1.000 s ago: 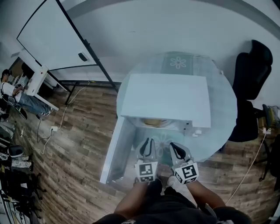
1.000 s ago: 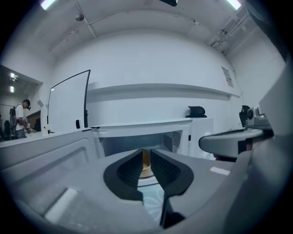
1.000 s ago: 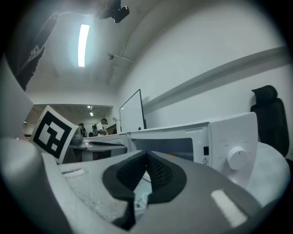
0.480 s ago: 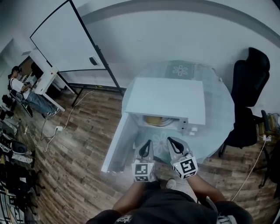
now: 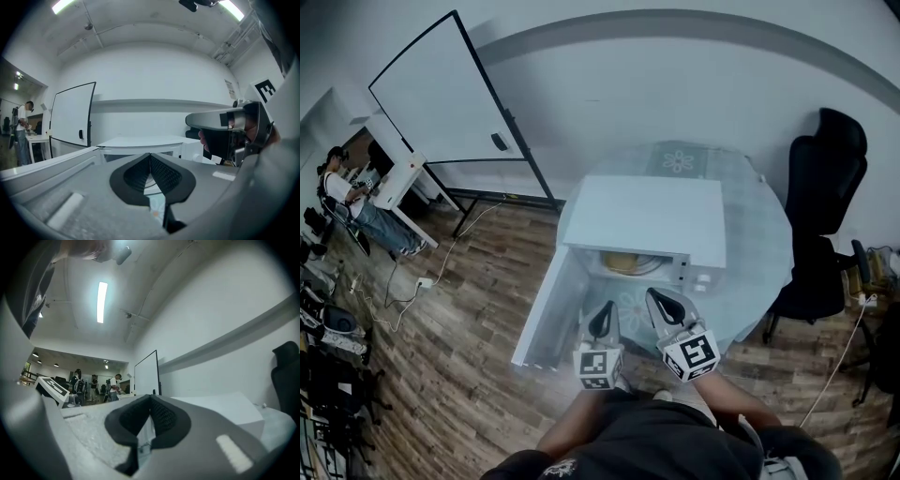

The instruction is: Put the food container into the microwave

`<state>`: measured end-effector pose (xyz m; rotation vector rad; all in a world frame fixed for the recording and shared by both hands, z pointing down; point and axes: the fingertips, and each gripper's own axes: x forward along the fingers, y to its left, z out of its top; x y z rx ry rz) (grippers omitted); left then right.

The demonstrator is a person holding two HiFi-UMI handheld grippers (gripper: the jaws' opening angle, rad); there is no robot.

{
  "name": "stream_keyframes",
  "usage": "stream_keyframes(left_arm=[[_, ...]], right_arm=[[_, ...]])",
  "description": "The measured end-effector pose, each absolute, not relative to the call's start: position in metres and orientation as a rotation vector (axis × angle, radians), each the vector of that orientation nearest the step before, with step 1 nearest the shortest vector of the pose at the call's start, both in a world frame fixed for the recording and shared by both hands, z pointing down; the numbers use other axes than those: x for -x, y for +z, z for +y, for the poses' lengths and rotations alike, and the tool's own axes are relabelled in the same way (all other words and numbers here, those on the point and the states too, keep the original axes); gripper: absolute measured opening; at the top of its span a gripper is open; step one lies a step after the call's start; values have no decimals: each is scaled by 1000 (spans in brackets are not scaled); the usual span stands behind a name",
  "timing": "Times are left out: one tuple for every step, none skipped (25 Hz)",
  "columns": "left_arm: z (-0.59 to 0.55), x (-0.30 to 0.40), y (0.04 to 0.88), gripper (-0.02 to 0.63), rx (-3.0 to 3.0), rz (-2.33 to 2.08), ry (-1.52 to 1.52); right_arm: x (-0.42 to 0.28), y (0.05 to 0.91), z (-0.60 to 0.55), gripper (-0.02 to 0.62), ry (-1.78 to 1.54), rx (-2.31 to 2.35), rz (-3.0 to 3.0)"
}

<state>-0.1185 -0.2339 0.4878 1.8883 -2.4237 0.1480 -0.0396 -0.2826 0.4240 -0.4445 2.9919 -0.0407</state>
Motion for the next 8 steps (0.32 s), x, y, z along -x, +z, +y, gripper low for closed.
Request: stream_keyframes(left_arm=[[-233, 118, 489, 6, -1887, -2428, 150], [-232, 119, 490, 6, -1883, -2434, 151], [-232, 120, 490, 6, -1879, -2437, 149], [-232, 120, 488, 6, -1877, -2438, 141], [-232, 120, 487, 6, -1876, -2438, 132], [-232, 120, 486, 6, -1876, -2436, 126], [-231, 120, 487, 6, -1875, -2435, 123], [-230, 119, 488, 6, -1874, -2433, 120]], right_arm=[[38, 423, -281, 0, -40, 439, 2989], [37, 423, -280, 0, -35, 439, 2989], [37, 423, -280, 0, -30, 443, 2992], [37, 424, -281, 0, -26, 449, 2996], [37, 425, -281, 0, -23, 457, 3000], [37, 426, -281, 0, -21, 464, 3003], [36, 426, -280, 0, -19, 469, 3005], [36, 427, -280, 0, -17, 474, 3008]])
